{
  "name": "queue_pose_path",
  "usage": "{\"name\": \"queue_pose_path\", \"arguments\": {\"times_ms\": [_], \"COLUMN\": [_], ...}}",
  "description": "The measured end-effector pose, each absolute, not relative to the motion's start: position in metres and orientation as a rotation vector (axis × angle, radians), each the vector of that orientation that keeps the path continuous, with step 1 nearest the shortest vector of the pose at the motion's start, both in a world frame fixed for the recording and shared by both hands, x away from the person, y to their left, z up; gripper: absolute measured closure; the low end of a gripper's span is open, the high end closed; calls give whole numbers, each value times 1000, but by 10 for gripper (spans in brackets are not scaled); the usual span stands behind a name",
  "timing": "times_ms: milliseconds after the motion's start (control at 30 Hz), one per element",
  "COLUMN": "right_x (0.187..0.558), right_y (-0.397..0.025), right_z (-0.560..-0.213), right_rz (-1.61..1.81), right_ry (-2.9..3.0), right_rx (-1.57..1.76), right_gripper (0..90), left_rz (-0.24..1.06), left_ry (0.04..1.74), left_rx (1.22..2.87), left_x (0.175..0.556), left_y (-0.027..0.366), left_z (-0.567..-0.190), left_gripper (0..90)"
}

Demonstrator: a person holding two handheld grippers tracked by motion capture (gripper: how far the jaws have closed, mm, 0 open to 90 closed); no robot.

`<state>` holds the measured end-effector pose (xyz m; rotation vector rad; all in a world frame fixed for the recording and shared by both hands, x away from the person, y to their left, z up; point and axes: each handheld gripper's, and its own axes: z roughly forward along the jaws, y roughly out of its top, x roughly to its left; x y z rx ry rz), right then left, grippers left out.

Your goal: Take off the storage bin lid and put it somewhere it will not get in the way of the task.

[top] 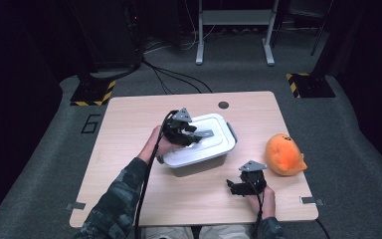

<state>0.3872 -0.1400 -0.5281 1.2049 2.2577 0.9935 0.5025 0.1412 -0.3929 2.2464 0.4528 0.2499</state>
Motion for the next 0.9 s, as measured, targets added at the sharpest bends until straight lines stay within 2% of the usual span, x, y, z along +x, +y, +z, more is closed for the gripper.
{"name": "queue_pose_path", "arguments": {"times_ms": [100,633,900], "right_x": [387,387,388], "right_y": [-140,-140,-140], "right_z": [-528,-528,-528], "right_rz": [995,994,979], "right_ry": [2256,2256,2253], "right_rx": [1208,1208,1222], "right_gripper": [142,140,94], "left_rz": [245,245,257], "left_ry": [451,410,420], "left_rx": [2232,2254,2242], "left_x": [504,503,501], "left_y": [142,141,141], "left_z": [-394,-391,-385], "left_gripper": [639,665,665]}}
